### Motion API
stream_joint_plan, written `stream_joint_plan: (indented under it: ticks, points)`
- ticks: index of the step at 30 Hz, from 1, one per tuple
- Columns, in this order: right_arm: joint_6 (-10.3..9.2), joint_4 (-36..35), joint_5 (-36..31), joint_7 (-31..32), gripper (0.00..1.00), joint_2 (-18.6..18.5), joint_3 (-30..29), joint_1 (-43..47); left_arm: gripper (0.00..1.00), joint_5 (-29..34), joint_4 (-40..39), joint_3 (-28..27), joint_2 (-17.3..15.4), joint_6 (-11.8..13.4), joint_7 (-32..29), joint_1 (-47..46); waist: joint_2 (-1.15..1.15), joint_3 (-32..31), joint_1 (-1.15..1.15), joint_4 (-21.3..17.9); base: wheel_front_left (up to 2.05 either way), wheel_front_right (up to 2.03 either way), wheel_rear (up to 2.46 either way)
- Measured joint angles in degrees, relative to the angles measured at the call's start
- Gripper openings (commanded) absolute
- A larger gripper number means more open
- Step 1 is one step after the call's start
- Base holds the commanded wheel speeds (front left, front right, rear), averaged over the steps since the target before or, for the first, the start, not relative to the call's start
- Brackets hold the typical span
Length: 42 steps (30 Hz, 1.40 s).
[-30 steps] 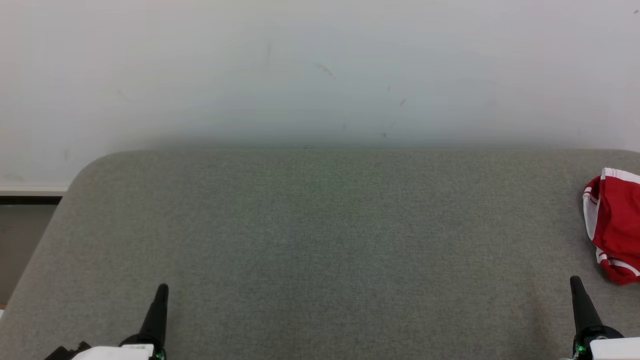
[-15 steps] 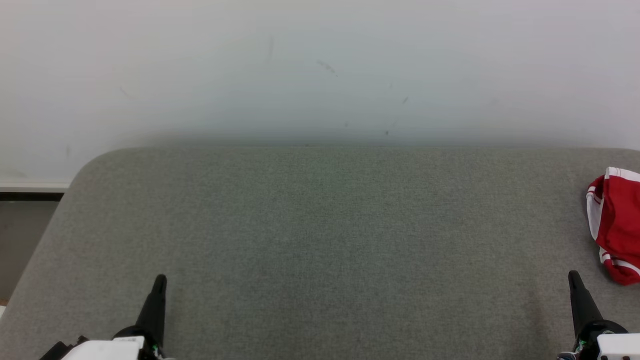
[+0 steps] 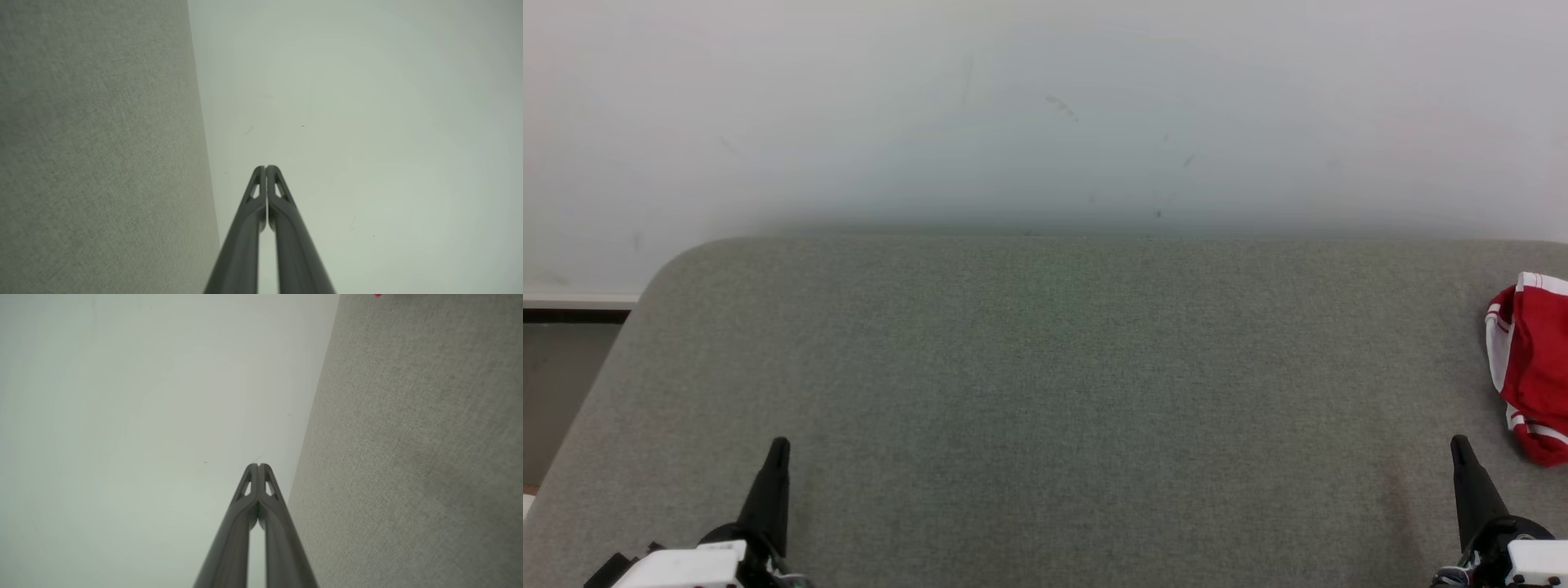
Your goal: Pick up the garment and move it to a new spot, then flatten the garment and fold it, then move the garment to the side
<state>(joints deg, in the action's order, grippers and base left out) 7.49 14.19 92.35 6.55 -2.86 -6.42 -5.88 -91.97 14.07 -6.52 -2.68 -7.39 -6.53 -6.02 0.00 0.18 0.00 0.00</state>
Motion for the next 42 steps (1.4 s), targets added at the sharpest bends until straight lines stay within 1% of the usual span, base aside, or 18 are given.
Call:
stream_joint_plan:
  ticks: [42]
  points:
    - [0.00,-0.02,0.00,0.00,0.00,0.00,0.00,-0.02,0.00,0.00,0.00,0.00,-0.01,0.00,0.00,-0.01,0.00,0.00,0.00,0.00,0.00,0.00,0.00]
